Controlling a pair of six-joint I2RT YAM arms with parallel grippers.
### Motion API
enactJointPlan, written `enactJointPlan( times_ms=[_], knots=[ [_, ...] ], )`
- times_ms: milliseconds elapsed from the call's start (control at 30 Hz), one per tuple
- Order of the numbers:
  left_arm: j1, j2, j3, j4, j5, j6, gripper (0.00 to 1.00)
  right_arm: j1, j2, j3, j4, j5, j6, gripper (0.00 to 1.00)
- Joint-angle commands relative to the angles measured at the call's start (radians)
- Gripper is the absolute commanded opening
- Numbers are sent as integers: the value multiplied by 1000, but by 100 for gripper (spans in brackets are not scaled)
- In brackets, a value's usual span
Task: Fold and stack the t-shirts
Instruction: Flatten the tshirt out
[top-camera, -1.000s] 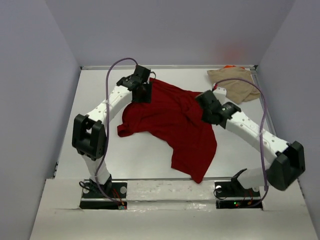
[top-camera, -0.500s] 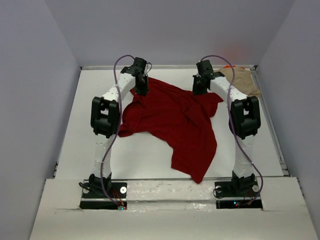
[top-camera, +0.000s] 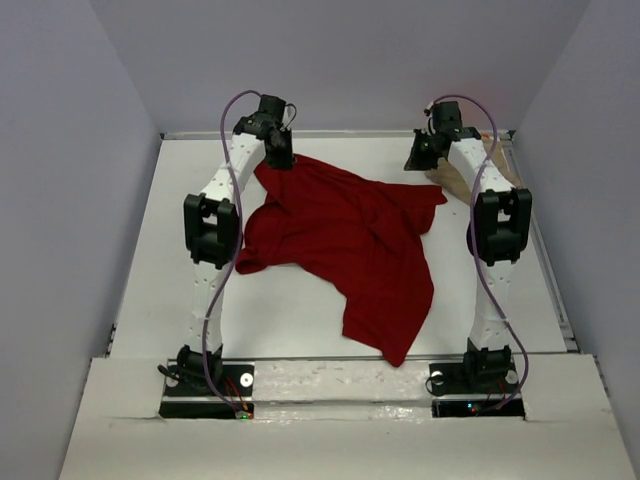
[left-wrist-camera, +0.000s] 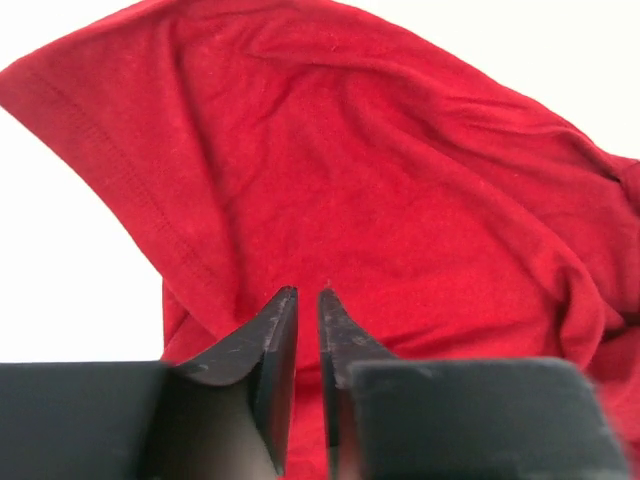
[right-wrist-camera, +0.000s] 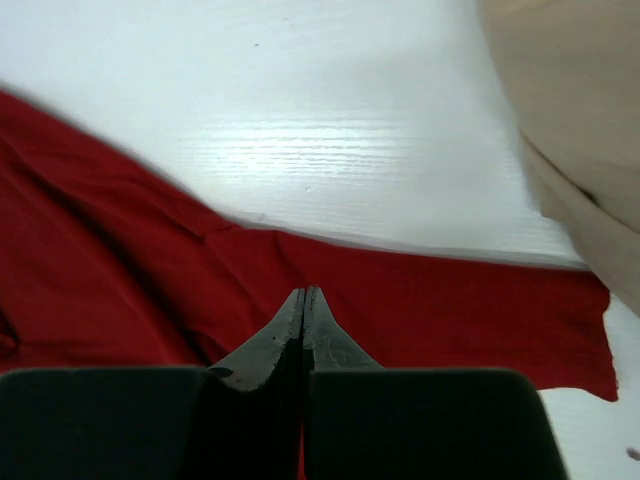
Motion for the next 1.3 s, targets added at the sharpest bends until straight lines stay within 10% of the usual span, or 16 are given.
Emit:
enactJointPlan(
  times_ms=[0,133,300,1267],
  knots=[
    [11,51,31,-30,56,14,34,23,-60,-19,17,-129,-27,0],
    [22,89,47,-32,80,16,33,23,-72,-13,13,-99,-41,0],
    [28,124,51,-26,95,17,0,23,-75,23,10,-119,-47,0],
    [183,-89,-340,34,-227,-46,0,23,-54,-40,-1,-103,-66,0]
  ],
)
